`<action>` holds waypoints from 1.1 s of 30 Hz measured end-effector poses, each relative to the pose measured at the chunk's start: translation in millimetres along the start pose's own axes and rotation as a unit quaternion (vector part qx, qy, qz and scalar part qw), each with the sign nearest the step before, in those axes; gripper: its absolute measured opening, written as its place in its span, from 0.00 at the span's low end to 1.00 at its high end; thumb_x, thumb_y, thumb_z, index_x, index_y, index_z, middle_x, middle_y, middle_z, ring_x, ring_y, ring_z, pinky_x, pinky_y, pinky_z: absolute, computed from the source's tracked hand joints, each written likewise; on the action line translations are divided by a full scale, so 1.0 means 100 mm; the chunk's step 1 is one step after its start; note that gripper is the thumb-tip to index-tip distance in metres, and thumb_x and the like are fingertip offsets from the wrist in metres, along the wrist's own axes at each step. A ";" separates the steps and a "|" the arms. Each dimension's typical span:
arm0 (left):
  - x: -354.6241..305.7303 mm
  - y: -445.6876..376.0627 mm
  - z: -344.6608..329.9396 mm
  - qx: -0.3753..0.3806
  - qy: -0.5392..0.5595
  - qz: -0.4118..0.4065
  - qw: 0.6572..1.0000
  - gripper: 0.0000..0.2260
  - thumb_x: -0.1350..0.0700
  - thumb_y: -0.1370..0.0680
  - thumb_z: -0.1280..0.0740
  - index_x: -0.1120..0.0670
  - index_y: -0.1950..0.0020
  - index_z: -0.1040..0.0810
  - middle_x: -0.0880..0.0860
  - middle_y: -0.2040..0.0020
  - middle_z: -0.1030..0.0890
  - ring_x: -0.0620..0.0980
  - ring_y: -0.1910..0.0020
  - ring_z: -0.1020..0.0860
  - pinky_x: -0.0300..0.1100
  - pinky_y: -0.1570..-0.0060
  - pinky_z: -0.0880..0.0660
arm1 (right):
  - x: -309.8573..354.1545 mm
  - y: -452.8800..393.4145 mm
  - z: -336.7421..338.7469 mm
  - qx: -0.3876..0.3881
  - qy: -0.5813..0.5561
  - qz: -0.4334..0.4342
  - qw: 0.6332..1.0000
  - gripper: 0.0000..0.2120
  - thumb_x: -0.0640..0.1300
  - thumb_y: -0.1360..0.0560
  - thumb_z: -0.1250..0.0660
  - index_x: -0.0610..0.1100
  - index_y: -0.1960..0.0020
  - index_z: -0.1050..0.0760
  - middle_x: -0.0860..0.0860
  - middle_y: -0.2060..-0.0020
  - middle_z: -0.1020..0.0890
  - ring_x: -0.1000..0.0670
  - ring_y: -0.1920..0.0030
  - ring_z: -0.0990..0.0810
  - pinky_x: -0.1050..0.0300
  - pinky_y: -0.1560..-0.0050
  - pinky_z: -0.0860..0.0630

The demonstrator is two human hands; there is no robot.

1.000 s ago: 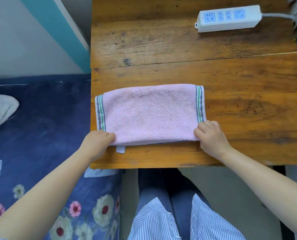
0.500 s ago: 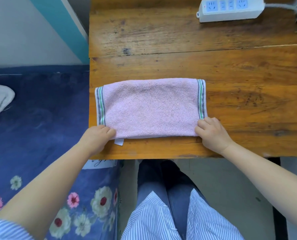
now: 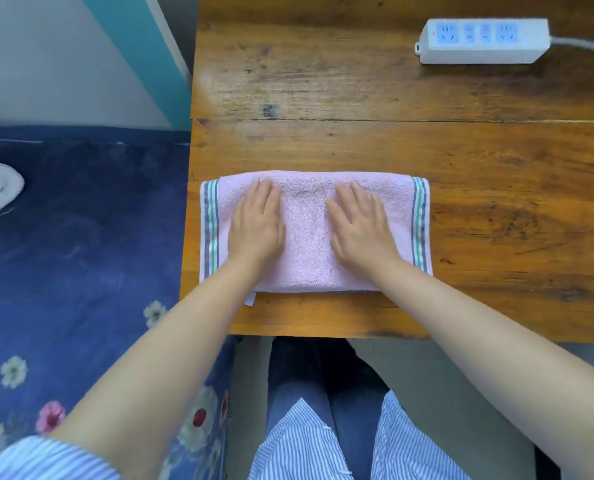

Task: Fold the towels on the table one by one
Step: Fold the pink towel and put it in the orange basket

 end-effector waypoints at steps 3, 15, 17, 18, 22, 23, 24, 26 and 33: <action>0.05 -0.16 -0.20 -0.003 -0.027 0.019 0.999 0.23 0.53 0.19 0.50 0.53 0.24 0.50 0.52 0.23 0.52 0.51 0.24 0.56 0.46 0.28 0.60 | 0.05 -0.28 -0.17 0.009 0.009 -0.010 1.000 0.26 0.46 0.21 0.49 0.44 0.26 0.51 0.45 0.25 0.53 0.42 0.25 0.57 0.43 0.28 0.63; 1.03 -0.23 -0.10 0.008 -0.061 0.087 0.994 0.25 0.45 0.21 0.48 0.48 0.25 0.47 0.50 0.23 0.49 0.53 0.24 0.54 0.57 0.29 0.56 | -0.68 -0.20 -0.18 0.003 0.008 -0.140 0.990 0.30 0.55 0.27 0.58 0.48 0.26 0.52 0.50 0.25 0.50 0.47 0.25 0.55 0.55 0.30 0.66; 1.19 -0.21 -0.05 0.026 -0.065 0.097 0.993 0.25 0.45 0.20 0.49 0.48 0.25 0.49 0.51 0.23 0.50 0.53 0.24 0.53 0.57 0.28 0.55 | -0.83 -0.13 -0.13 0.009 -0.009 -0.164 0.986 0.31 0.55 0.27 0.58 0.47 0.26 0.52 0.49 0.25 0.51 0.47 0.25 0.56 0.53 0.28 0.63; 1.20 -0.21 -0.04 0.036 -0.066 0.092 0.993 0.25 0.45 0.20 0.49 0.48 0.24 0.49 0.51 0.23 0.51 0.54 0.24 0.54 0.57 0.28 0.55 | -0.88 -0.12 -0.11 0.012 -0.012 -0.173 0.985 0.31 0.55 0.27 0.59 0.46 0.26 0.53 0.48 0.25 0.51 0.47 0.25 0.56 0.51 0.28 0.62; 1.11 -0.20 0.04 0.020 -0.058 0.107 0.992 0.25 0.46 0.20 0.49 0.50 0.24 0.48 0.54 0.23 0.53 0.57 0.24 0.57 0.59 0.29 0.58 | -1.01 -0.02 -0.04 -0.012 -0.042 -0.256 0.966 0.32 0.56 0.27 0.59 0.44 0.25 0.52 0.46 0.25 0.53 0.43 0.25 0.58 0.42 0.28 0.61; 1.05 -0.18 0.08 -0.003 -0.051 0.108 0.993 0.25 0.47 0.20 0.47 0.52 0.25 0.47 0.57 0.23 0.52 0.58 0.25 0.57 0.60 0.29 0.58 | -1.00 0.02 0.00 -0.028 -0.051 -0.270 0.961 0.32 0.56 0.26 0.58 0.43 0.26 0.52 0.44 0.25 0.53 0.42 0.25 0.58 0.40 0.29 0.61; 0.97 -0.14 0.11 -0.023 -0.045 0.095 0.994 0.25 0.49 0.20 0.45 0.55 0.25 0.45 0.60 0.24 0.50 0.60 0.25 0.55 0.61 0.30 0.57 | -0.95 0.08 0.02 -0.048 -0.057 -0.271 0.960 0.32 0.56 0.26 0.58 0.42 0.26 0.51 0.42 0.25 0.53 0.40 0.25 0.57 0.38 0.29 0.61; 0.67 -0.09 0.14 -0.052 -0.043 0.020 0.998 0.26 0.52 0.22 0.41 0.62 0.28 0.39 0.66 0.27 0.42 0.66 0.27 0.46 0.64 0.32 0.51 | -0.72 0.18 0.06 -0.083 -0.054 -0.219 0.971 0.31 0.54 0.26 0.55 0.40 0.27 0.47 0.37 0.27 0.46 0.37 0.27 0.52 0.33 0.32 0.58; -0.17 0.17 -0.29 0.051 -0.142 -0.163 0.975 0.27 0.43 0.28 0.44 0.59 0.38 0.24 0.61 0.37 0.24 0.63 0.40 0.24 0.63 0.45 0.28 | -0.12 0.44 -0.31 0.011 -0.012 -0.120 0.993 0.29 0.53 0.27 0.53 0.50 0.27 0.50 0.44 0.26 0.43 0.38 0.29 0.40 0.28 0.35 0.48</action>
Point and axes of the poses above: each hand's wrist, its own y-axis away from the middle knuckle, its own z-axis out of the back of the hand, x = y × z, the point moved 5 cm from there along -y, towards the middle knuckle
